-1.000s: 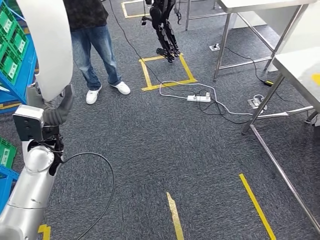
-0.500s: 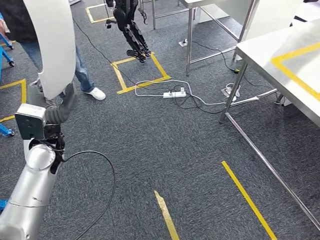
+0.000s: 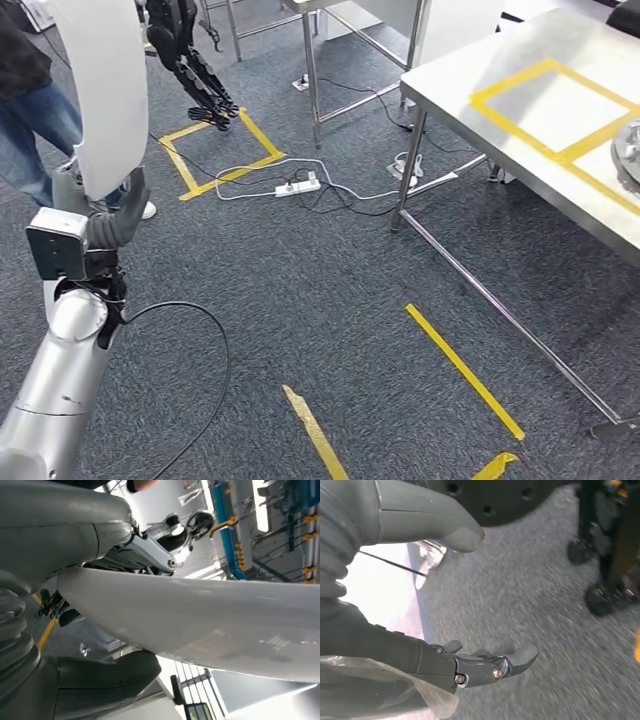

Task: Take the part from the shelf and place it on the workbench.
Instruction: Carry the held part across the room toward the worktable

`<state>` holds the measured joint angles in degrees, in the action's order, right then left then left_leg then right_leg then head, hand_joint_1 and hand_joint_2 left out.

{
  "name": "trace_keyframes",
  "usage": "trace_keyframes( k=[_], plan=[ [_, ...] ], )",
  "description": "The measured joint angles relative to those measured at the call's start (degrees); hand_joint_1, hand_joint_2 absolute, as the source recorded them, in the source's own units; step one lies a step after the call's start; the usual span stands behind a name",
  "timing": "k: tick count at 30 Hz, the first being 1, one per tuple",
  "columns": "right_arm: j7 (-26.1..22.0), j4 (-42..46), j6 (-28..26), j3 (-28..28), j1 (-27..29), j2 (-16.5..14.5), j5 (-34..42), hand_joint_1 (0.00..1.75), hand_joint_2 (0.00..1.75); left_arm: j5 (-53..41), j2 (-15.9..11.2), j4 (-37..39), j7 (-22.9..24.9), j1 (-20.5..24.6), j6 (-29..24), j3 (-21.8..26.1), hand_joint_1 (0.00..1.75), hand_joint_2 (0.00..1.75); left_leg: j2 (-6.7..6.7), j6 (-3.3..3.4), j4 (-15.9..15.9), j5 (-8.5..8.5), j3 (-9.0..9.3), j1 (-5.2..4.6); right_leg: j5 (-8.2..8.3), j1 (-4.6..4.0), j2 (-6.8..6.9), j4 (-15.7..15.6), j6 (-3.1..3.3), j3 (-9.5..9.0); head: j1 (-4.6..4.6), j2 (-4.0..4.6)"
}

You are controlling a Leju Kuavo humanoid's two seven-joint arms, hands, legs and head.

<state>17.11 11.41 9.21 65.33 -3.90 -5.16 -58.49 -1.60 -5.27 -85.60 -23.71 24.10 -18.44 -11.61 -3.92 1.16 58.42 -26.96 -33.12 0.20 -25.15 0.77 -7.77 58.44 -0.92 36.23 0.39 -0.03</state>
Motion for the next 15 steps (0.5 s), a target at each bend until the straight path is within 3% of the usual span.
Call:
trace_keyframes(
  k=[2, 4, 5, 7, 8, 10, 12, 13, 15],
  plan=[
    [0.0, 0.0, 0.1, 0.0, 0.1, 0.0, 0.0, 0.00, 1.75, 0.0, 0.2, 0.0, 0.0, 0.1, 0.1, 0.0, 1.75, 1.75, 1.52, 0.35, -1.1, 0.40, 0.56, 0.21, -0.96, -0.26, 1.70, 1.3, -0.48, 0.92, 0.09, 0.01],
    [0.1, 0.0, 0.1, 0.0, 0.0, 0.0, 0.0, 0.00, 1.75, 0.0, 0.2, 0.0, 0.0, 0.2, 0.2, 0.0, 1.75, 1.75, 3.14, 0.63, -1.7, 0.62, 0.91, 0.20, -3.95, -0.49, 5.34, 6.8, -0.82, 3.74, 0.24, 0.01],
    [0.0, 0.0, 0.1, 0.0, -0.1, 0.0, 0.0, 0.00, 1.75, 0.0, 0.2, 0.0, 0.0, 0.2, 0.2, 0.0, 1.75, 1.75, 3.91, 0.69, -1.7, 0.62, 0.90, 0.13, -5.62, -0.43, 6.49, 10.6, -1.02, 5.61, 0.29, 0.01],
    [-0.1, 0.0, 0.1, 0.0, -0.1, 0.0, 0.1, 0.00, 1.75, 0.0, 0.2, 0.0, 0.0, 0.0, 0.2, 0.0, 1.75, 1.75, 5.47, 0.67, -1.6, 0.54, 0.88, 0.04, -6.84, -0.20, 7.32, 15.2, -1.40, 7.85, 0.29, 0.01],
    [-0.1, 0.0, 0.1, 0.0, 0.0, 0.0, 0.1, 0.00, 1.75, 0.0, 0.2, 0.0, 0.0, 0.0, 0.2, 0.0, 1.75, 1.75, 6.18, 0.61, -1.6, 0.49, 0.89, 0.06, -5.96, -0.10, 7.56, 14.4, -1.54, 7.35, 0.30, 0.01],
    [-0.3, 0.0, 0.1, 0.0, 0.0, 0.0, 0.2, 0.00, 1.75, 0.0, 0.2, 0.0, 0.0, 0.0, 0.2, 0.0, 1.75, 1.75, 7.41, 0.29, -1.5, 0.29, 1.00, 0.06, -2.69, 0.01, 9.05, 7.1, -1.75, 3.27, 0.31, 0.01],
    [-0.6, 0.0, 0.0, 0.0, -0.1, 0.0, 0.1, 0.00, 1.75, 0.0, 0.2, 0.0, 0.0, 0.1, 0.2, 0.0, 1.75, 1.75, 8.35, -0.30, -1.2, -0.02, 1.03, -0.19, -0.89, -0.19, 10.54, 0.7, -1.29, -0.49, 0.28, 0.00],
    [-0.7, 0.0, 0.0, 0.0, -0.1, 0.0, 0.1, 0.00, 1.75, 0.0, 0.2, 0.1, 0.0, 0.2, 0.3, 0.0, 1.75, 1.75, 8.73, -0.60, -1.0, -0.11, 1.04, -0.32, -0.82, -0.35, 10.77, -0.4, -0.86, -1.19, 0.25, 0.00],
    [-0.9, 0.0, 0.1, 0.0, -0.1, 0.0, 0.0, 0.00, 1.75, -0.1, 0.3, 0.1, 0.0, 0.3, 0.3, -0.1, 1.75, 1.75, 9.39, -1.12, -0.9, -0.25, 1.15, -0.27, -0.77, -0.51, 9.74, -0.4, 0.13, -1.19, 0.20, 0.01]
  ],
)
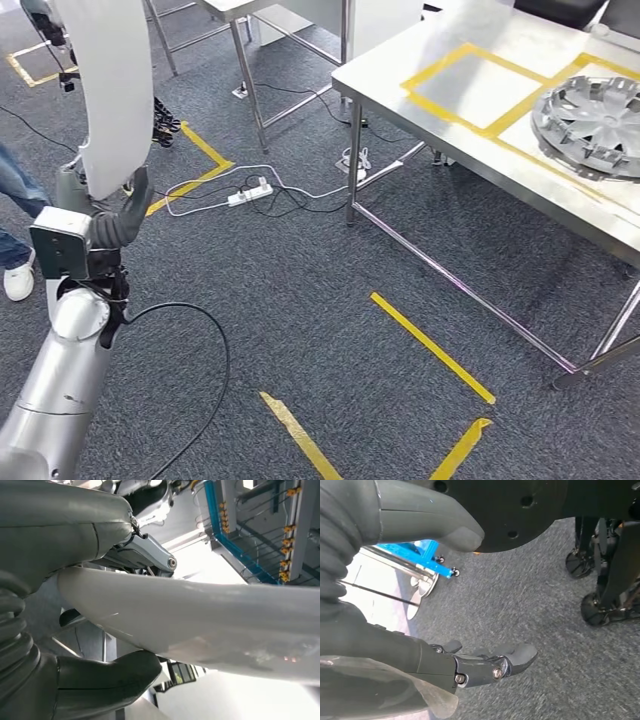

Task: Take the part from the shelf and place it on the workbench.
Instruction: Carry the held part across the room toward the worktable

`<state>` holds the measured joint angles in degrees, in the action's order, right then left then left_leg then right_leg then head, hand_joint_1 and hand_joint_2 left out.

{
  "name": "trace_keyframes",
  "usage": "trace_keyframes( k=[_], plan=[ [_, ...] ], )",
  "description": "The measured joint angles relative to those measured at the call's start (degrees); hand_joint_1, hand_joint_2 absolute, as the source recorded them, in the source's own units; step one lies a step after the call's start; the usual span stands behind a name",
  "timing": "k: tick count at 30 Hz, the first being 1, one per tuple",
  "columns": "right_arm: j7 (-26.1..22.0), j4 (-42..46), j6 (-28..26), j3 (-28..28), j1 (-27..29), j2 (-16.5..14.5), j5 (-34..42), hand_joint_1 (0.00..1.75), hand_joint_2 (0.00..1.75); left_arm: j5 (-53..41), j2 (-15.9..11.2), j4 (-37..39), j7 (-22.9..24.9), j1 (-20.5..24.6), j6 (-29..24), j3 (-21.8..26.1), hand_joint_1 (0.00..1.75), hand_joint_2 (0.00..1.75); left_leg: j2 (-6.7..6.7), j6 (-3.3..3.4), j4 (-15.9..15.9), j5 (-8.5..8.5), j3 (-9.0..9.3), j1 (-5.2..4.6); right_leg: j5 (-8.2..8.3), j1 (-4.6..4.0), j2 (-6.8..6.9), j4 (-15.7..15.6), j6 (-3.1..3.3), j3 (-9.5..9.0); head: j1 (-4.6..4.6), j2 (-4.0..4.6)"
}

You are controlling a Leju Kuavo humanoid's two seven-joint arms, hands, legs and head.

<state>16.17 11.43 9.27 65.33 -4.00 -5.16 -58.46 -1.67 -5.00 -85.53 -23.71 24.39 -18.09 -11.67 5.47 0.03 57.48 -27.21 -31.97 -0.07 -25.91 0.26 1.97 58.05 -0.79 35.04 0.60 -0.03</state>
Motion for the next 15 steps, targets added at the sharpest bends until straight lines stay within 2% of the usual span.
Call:
trace_keyframes(
  k=[1, 3, 4, 6, 7, 8, 9, 10, 12, 13, 14, 15],
  plan=[
    [0.0, 0.0, 0.0, 0.0, 0.0, 0.0, 0.0, 0.00, 1.75, 0.0, 0.0, 0.0, 0.0, 0.1, 0.0, 0.0, 1.75, 1.75, -0.34, -0.31, 0.2, -0.32, 0.04, 0.15, 0.06, 0.04, -0.49, 0.0, 0.35, -0.02, -0.01, 0.01],
    [-0.1, 0.0, 0.0, 0.0, 0.0, 0.0, 0.0, 0.00, 1.75, 0.0, 0.0, 0.0, 0.0, 0.1, 0.1, -0.1, 1.75, 1.75, -2.43, -0.83, 3.3, -2.52, -1.07, 0.49, 0.21, 0.23, -1.50, -0.2, 0.95, -0.17, -0.10, 0.01],
    [-0.2, 0.0, 0.0, 0.0, -0.1, 0.0, 0.0, 0.00, 1.75, 0.0, -0.1, 0.0, 0.0, 0.1, 0.1, -0.1, 1.75, 1.75, -3.69, -0.96, 6.6, -4.30, -2.52, 0.59, 0.23, 0.24, -2.05, -0.2, 1.11, -0.20, -0.16, 0.01],
    [-0.2, 0.0, 0.0, 0.0, -0.1, 0.0, 0.0, 0.00, 1.75, 0.0, -0.2, 0.0, 0.0, 0.0, 0.1, -0.1, 1.75, 1.75, -4.75, -0.97, 14.4, -7.47, -6.22, 0.62, 0.25, 0.09, -3.31, -0.2, 1.31, -0.21, -0.20, 0.01],
    [-0.2, 0.0, 0.0, 0.0, -0.1, 0.0, 0.0, 0.00, 1.75, 0.0, -0.2, 0.0, 0.0, -0.1, 0.1, -0.1, 1.75, 1.75, -4.88, -0.84, 16.6, -7.79, -7.38, 0.60, 0.26, -0.03, -4.03, -0.2, 1.33, -0.23, -0.21, 0.01],
    [-0.3, 0.0, 0.1, 0.0, 0.0, 0.0, 0.0, 0.00, 1.75, 0.0, -0.2, 0.0, 0.0, -0.2, 0.1, -0.1, 1.75, 1.75, -5.00, -0.61, 16.6, -6.95, -7.55, 0.56, 0.27, -0.12, -4.75, -0.2, 1.34, -0.26, -0.20, 0.01],
    [-0.2, 0.0, 0.2, 0.0, 0.0, 0.0, 0.0, 0.00, 1.75, 0.0, -0.2, 0.0, 0.0, -0.2, 0.1, -0.1, 1.75, 1.75, -5.28, -0.28, 14.3, -5.08, -6.63, 0.50, 0.28, -0.19, -5.46, -0.1, 1.34, -0.32, -0.20, 0.01],
    [-0.2, 0.0, 0.3, 0.0, 0.0, 0.0, 0.0, 0.00, 1.75, 0.0, -0.2, 0.0, 0.0, -0.2, 0.1, -0.1, 1.75, 1.75, -6.00, 0.13, 10.4, -2.69, -4.96, 0.41, 0.30, -0.21, -6.17, -0.1, 1.32, -0.38, -0.20, 0.01],
    [-0.2, 0.0, 0.4, 0.0, 0.0, -0.1, 0.0, 0.00, 1.75, 0.0, -0.3, 0.0, 0.0, 0.0, 0.2, -0.1, 1.75, 1.75, -8.35, 0.84, 3.3, 0.20, -1.81, 0.32, 0.42, -0.19, -7.42, 0.0, 1.06, -0.22, -0.17, 0.01],
    [-0.2, 0.0, 0.5, 0.0, 0.0, -0.1, 0.0, 0.00, 1.75, 0.0, -0.3, 0.0, 0.0, 0.0, 0.2, -0.1, 1.75, 1.75, -9.15, 1.01, 1.4, 0.59, -1.00, 0.25, 0.55, -0.08, -8.00, 0.0, 0.80, 0.01, -0.17, 0.01],
    [-0.2, 0.0, 0.5, 0.0, 0.0, -0.1, 0.0, 0.00, 1.75, 0.0, -0.3, 0.0, 0.0, 0.1, 0.2, -0.1, 1.75, 1.75, -9.38, 1.08, 0.8, 0.38, -0.77, 0.18, 0.72, 0.08, -8.53, -0.1, 0.46, 0.27, -0.20, 0.01],
    [-0.2, 0.0, 0.6, 0.0, 0.1, -0.1, 0.0, 0.00, 1.75, 0.0, -0.3, 0.0, 0.0, 0.2, 0.3, -0.1, 1.75, 1.75, -8.92, 1.11, 0.4, 0.44, -0.69, 0.10, 0.89, 0.22, -9.11, -0.2, 0.08, 0.48, -0.26, 0.01]
  ],
)
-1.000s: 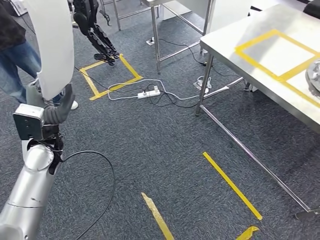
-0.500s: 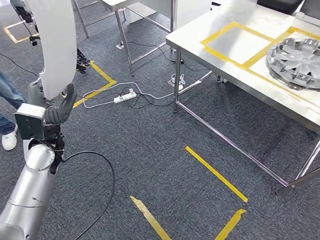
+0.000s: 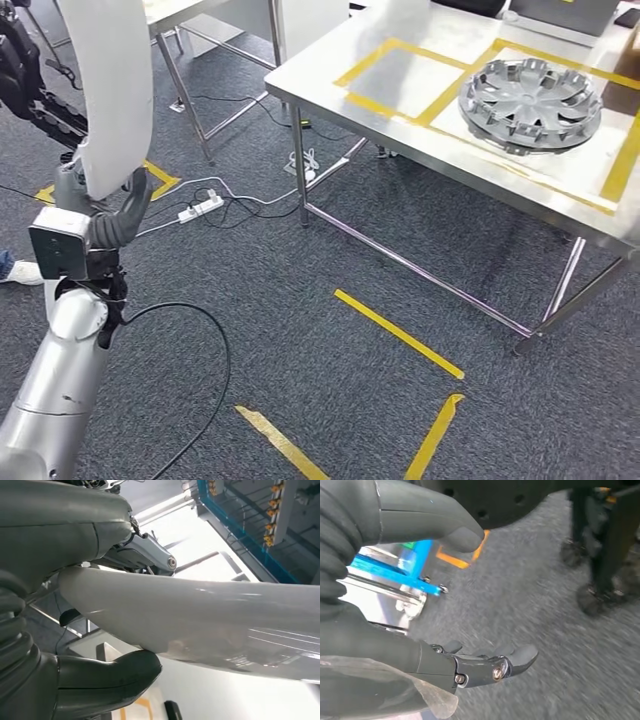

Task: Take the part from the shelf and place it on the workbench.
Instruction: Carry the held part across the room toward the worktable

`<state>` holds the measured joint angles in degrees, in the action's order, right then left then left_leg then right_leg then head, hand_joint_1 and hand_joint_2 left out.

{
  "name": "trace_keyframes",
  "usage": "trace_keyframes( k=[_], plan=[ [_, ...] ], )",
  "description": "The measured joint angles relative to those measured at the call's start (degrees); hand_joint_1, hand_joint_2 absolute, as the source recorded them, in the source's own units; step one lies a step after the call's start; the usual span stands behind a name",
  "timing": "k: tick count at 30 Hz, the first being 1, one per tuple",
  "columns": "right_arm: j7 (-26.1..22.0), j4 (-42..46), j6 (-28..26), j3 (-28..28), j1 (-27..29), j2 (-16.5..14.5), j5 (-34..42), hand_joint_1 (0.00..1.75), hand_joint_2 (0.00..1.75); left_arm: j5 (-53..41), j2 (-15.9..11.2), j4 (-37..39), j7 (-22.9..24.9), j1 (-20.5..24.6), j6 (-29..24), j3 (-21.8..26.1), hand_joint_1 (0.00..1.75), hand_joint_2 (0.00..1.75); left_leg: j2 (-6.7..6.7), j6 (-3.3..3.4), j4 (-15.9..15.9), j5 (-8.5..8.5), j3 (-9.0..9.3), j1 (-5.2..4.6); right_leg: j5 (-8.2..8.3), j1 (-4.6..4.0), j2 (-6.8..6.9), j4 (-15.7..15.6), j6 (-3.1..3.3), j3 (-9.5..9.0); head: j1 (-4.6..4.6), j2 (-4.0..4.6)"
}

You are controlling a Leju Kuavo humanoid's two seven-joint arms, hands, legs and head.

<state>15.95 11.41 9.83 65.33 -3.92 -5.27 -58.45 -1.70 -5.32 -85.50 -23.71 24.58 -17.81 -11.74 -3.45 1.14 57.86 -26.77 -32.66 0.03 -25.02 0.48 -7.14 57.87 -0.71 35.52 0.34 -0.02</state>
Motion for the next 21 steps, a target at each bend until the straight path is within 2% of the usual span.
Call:
trace_keyframes(
  k=[1, 2, 3, 5, 6, 7, 8, 9, 11, 12, 13, 14, 16, 18, 20, 21],
  plan=[
    [0.0, 0.0, 0.0, 0.0, 0.1, 0.0, 0.0, 0.00, 1.75, 0.0, 0.1, 0.0, 0.0, 0.1, 0.1, 0.0, 1.75, 1.75, 0.63, 0.10, -0.4, 0.21, 0.12, 0.06, -0.01, 0.08, -0.07, 0.0, -0.29, 0.28, 0.02, 0.00],
    [0.1, 0.0, 0.1, 0.0, 0.1, 0.0, 0.0, 0.00, 1.75, 0.0, 0.1, 0.0, 0.0, 0.2, 0.1, 0.0, 1.75, 1.75, 1.28, 0.26, -0.8, 0.47, 0.30, 0.16, -0.51, -0.01, 0.74, 0.6, -0.51, 0.80, 0.11, 0.00],
    [0.1, 0.0, 0.1, 0.0, 0.1, 0.0, 0.0, 0.00, 1.75, 0.0, 0.2, 0.0, 0.0, 0.3, 0.2, 0.0, 1.75, 1.75, 2.01, 0.46, -1.3, 0.72, 0.45, 0.28, -1.60, -0.12, 2.12, 2.3, -0.72, 1.81, 0.26, 0.00],
    [0.1, 0.0, 0.2, 0.0, 0.0, 0.0, 0.0, 0.00, 1.75, 0.0, 0.2, 0.0, 0.0, 0.4, 0.3, 0.0, 1.75, 1.75, 3.46, 0.72, -1.6, 0.90, 0.53, 0.31, -5.05, -0.16, 5.38, 8.9, -1.11, 5.13, 0.47, 0.00],
    [0.1, 0.0, 0.2, 0.0, 0.0, 0.0, 0.0, 0.00, 1.75, 0.0, 0.2, 0.0, 0.0, 0.4, 0.3, 0.0, 1.75, 1.75, 4.22, 0.76, -1.6, 0.87, 0.50, 0.27, -6.51, -0.05, 6.18, 12.7, -1.38, 6.94, 0.48, 0.00],
    [0.1, 0.0, 0.3, 0.0, 0.0, 0.0, 0.0, 0.00, 1.75, 0.0, 0.2, 0.1, 0.0, 0.4, 0.4, 0.0, 1.75, 1.75, 4.94, 0.76, -1.6, 0.82, 0.49, 0.25, -7.15, 0.07, 6.54, 15.1, -1.61, 8.11, 0.47, 0.00],
    [0.1, 0.0, 0.3, 0.0, 0.0, 0.0, -0.1, 0.00, 1.75, 0.0, 0.3, 0.2, 0.0, 0.4, 0.4, 0.0, 1.75, 1.75, 5.65, 0.70, -1.6, 0.76, 0.49, 0.26, -6.77, 0.18, 6.76, 15.6, -1.81, 8.28, 0.49, 0.00],
    [0.1, 0.0, 0.3, 0.0, 0.0, 0.0, -0.1, 0.00, 1.75, 0.0, 0.3, 0.2, 0.0, 0.4, 0.5, 0.0, 1.75, 1.75, 6.32, 0.57, -1.5, 0.65, 0.50, 0.30, -5.42, 0.26, 7.11, 13.6, -1.96, 7.20, 0.49, 0.00],
    [0.1, 0.0, 0.2, 0.0, -0.1, 0.0, -0.1, 0.00, 1.75, 0.0, 0.3, 0.3, 0.0, 0.5, 0.6, 0.0, 1.75, 1.75, 7.48, 0.09, -1.2, 0.28, 0.54, 0.29, -2.19, 0.18, 8.94, 5.7, -2.05, 2.78, 0.53, 0.00],
    [0.1, 0.0, 0.2, 0.0, -0.1, 0.0, -0.2, 0.00, 1.75, 0.0, 0.3, 0.3, 0.0, 0.5, 0.6, 0.0, 1.75, 1.75, 7.95, -0.22, -0.9, 0.05, 0.53, 0.18, -1.23, 0.10, 9.72, 2.4, -1.78, 0.87, 0.50, 0.00],
    [0.1, 0.0, 0.2, 0.0, -0.1, 0.0, -0.2, 0.00, 1.75, 0.0, 0.3, 0.3, 0.0, 0.6, 0.6, 0.0, 1.75, 1.75, 8.36, -0.50, -0.7, -0.11, 0.53, 0.02, -0.86, 0.00, 10.17, 0.5, -1.42, -0.21, 0.45, 0.00],
    [0.1, 0.0, 0.2, 0.0, -0.1, 0.0, -0.2, 0.00, 1.75, -0.1, 0.3, 0.3, 0.0, 0.7, 0.6, 0.0, 1.75, 1.75, 8.74, -0.75, -0.6, -0.18, 0.54, -0.13, -0.97, -0.15, 10.10, 0.0, -0.98, -0.49, 0.40, 0.00],
    [0.1, 0.0, 0.2, 0.0, -0.1, 0.0, -0.2, 0.00, 1.75, -0.2, 0.4, 0.3, 0.0, 0.8, 0.6, -0.1, 1.75, 1.75, 9.26, -1.26, -0.4, -0.39, 0.67, -0.04, -0.76, -0.09, 8.94, 0.0, -0.14, -0.42, 0.33, -0.01],
    [0.1, 0.0, 0.2, 0.0, -0.1, 0.0, -0.2, 0.00, 1.75, -0.3, 0.6, 0.3, 0.0, 0.9, 0.6, -0.2, 1.75, 1.75, 7.57, -1.84, 1.5, -2.03, 0.09, 0.31, -0.63, 0.08, 7.88, -0.1, 0.51, -0.51, 0.26, -0.01],
    [0.1, 0.0, 0.2, 0.0, -0.2, 0.0, -0.2, 0.00, 1.75, -0.3, 0.4, 0.3, 0.0, 0.8, 0.6, -0.1, 1.75, 1.75, 4.94, -2.18, 8.0, -5.53, -2.65, 0.53, -0.54, 0.16, 6.73, -0.1, 0.89, -0.59, 0.16, 0.00],
    [0.1, 0.0, 0.2, 0.0, -0.2, 0.0, -0.2, 0.00, 1.75, -0.3, 0.4, 0.4, 0.0, 0.7, 0.6, -0.1, 1.75, 1.75, 4.31, -2.23, 12.1, -7.22, -4.57, 0.54, -0.51, 0.13, 6.08, -0.1, 0.99, -0.59, 0.13, 0.00]
  ],
)
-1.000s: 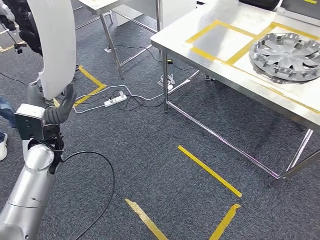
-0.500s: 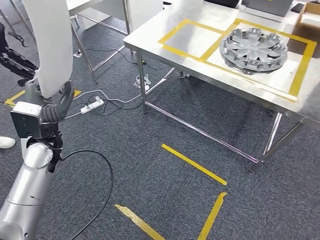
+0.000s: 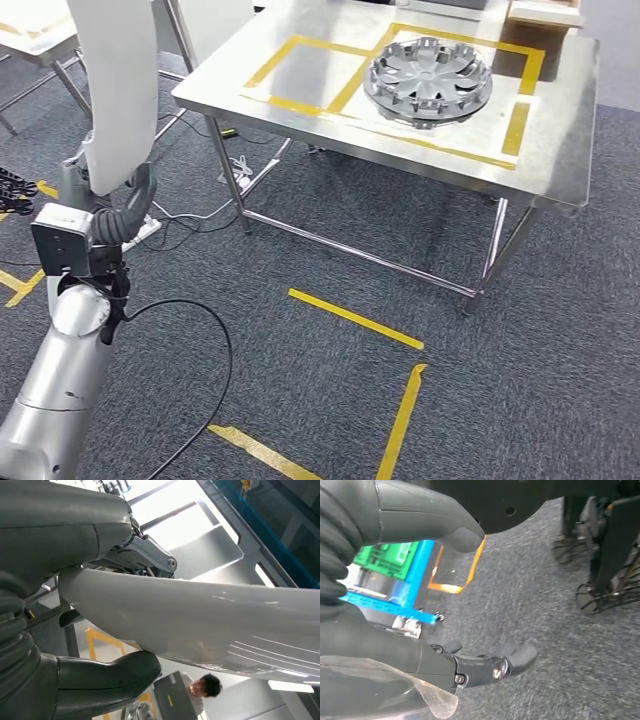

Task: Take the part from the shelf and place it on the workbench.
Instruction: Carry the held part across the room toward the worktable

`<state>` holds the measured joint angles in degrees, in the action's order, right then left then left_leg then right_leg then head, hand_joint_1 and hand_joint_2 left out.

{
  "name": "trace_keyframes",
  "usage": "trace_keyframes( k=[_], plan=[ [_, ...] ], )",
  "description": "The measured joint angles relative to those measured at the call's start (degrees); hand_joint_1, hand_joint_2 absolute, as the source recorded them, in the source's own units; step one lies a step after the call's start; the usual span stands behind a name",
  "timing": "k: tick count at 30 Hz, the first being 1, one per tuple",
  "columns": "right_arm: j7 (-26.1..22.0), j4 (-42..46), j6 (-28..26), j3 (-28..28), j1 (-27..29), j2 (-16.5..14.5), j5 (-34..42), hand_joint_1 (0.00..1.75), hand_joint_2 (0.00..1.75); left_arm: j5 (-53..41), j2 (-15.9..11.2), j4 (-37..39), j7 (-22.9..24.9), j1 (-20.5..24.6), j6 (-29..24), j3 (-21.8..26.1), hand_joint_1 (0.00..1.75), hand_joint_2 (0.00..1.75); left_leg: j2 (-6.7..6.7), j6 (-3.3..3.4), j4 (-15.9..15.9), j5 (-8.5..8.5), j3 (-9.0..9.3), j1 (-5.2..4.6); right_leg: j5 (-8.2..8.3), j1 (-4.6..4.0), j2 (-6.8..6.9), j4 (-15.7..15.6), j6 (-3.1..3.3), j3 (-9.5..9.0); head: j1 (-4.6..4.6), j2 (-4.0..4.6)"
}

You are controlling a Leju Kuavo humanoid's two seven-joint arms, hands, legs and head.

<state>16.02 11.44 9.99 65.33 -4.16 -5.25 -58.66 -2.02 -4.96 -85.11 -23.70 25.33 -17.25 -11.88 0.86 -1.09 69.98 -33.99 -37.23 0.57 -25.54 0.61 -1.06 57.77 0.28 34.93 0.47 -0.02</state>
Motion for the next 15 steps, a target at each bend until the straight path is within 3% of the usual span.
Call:
trace_keyframes(
  k=[1, 2, 3, 4, 6, 8, 10, 12, 13, 15],
  plan=[
    [0.0, 0.0, 0.0, 0.0, 0.0, 0.0, 0.0, 0.00, 1.75, 0.0, -0.1, 0.1, 0.0, -0.1, 0.0, 0.0, 1.75, 1.75, -0.25, 0.01, 3.1, -0.87, -1.54, -0.01, 0.02, -0.04, -0.70, 0.0, 0.03, -0.01, 0.00, 0.00],
    [0.0, 0.0, 0.0, 0.0, 0.0, 0.0, 0.0, 0.00, 1.75, 0.0, -0.1, 0.2, 0.0, -0.2, 0.0, 0.0, 1.75, 1.75, -0.35, 0.11, 4.4, -0.66, -2.30, -0.02, 0.03, -0.09, -1.42, 0.1, 0.04, -0.02, 0.00, 0.00],
    [0.0, 0.0, 0.0, 0.0, 0.0, 0.0, 0.0, 0.00, 1.75, 0.0, -0.1, 0.3, 0.0, -0.2, 0.0, 0.0, 1.75, 1.75, -0.49, 0.31, 3.5, 0.68, -2.06, -0.03, 0.04, -0.12, -2.18, 0.1, 0.03, -0.05, 0.00, 0.00],
    [0.0, 0.0, 0.0, 0.0, 0.1, 0.0, -0.1, 0.00, 1.75, 0.0, -0.1, 0.4, 0.0, -0.2, 0.0, 0.0, 1.75, 1.75, -0.91, 0.60, 0.5, 2.88, -0.82, -0.04, 0.05, -0.12, -2.93, 0.2, 0.01, -0.09, 0.00, 0.00],
    [0.0, 0.0, 0.0, 0.0, 0.0, 0.0, -0.2, 0.00, 1.75, 0.0, -0.1, 0.4, 0.0, 0.0, 0.0, 0.0, 1.75, 1.75, -3.23, 1.30, -7.3, 6.66, 2.50, 0.03, 0.14, -0.10, -4.28, 0.3, -0.18, 0.00, 0.04, 0.00],
    [0.0, 0.0, 0.0, 0.0, 0.0, 0.0, -0.2, 0.00, 1.75, 0.0, -0.1, 0.5, 0.0, 0.2, 0.1, 0.0, 1.75, 1.75, -4.93, 1.63, -11.4, 7.47, 4.19, -0.02, 0.40, 0.11, -5.42, 0.4, -0.75, 0.53, 0.01, 0.00],
    [0.0, 0.0, 0.1, 0.0, 0.1, 0.0, -0.2, 0.00, 1.75, 0.0, 0.0, 0.5, 0.0, 0.3, 0.1, -0.1, 1.75, 1.75, -4.23, 1.73, -12.1, 7.33, 4.42, -0.14, 0.78, 0.42, -6.42, 0.2, -1.56, 1.22, -0.08, 0.00],
    [0.0, 0.0, 0.1, 0.0, 0.3, 0.0, -0.2, 0.00, 1.75, 0.0, 0.2, 0.5, 0.0, 0.4, 0.2, -0.1, 1.75, 1.75, -2.95, 2.14, -13.0, 7.85, 4.70, -0.01, 0.07, 0.49, -4.89, 1.0, -2.05, 2.12, 0.05, 0.00],
    [0.0, 0.0, 0.1, 0.0, 0.3, 0.0, -0.2, 0.00, 1.75, 0.0, 0.3, 0.5, 0.0, 0.5, 0.2, -0.1, 1.75, 1.75, -2.23, 2.40, -13.4, 8.10, 4.81, 0.11, -1.22, 0.47, -3.23, 3.1, -2.23, 3.22, 0.17, 0.00],
    [-0.1, 0.0, 0.2, 0.0, 0.2, 0.0, -0.2, 0.00, 1.75, 0.0, 0.3, 0.5, 0.0, 0.3, 0.2, -0.1, 1.75, 1.75, -0.79, 2.69, -13.7, 8.19, 4.78, 0.06, -4.94, 0.59, -0.15, 10.2, -2.66, 6.41, 0.34, 0.00]
  ],
)
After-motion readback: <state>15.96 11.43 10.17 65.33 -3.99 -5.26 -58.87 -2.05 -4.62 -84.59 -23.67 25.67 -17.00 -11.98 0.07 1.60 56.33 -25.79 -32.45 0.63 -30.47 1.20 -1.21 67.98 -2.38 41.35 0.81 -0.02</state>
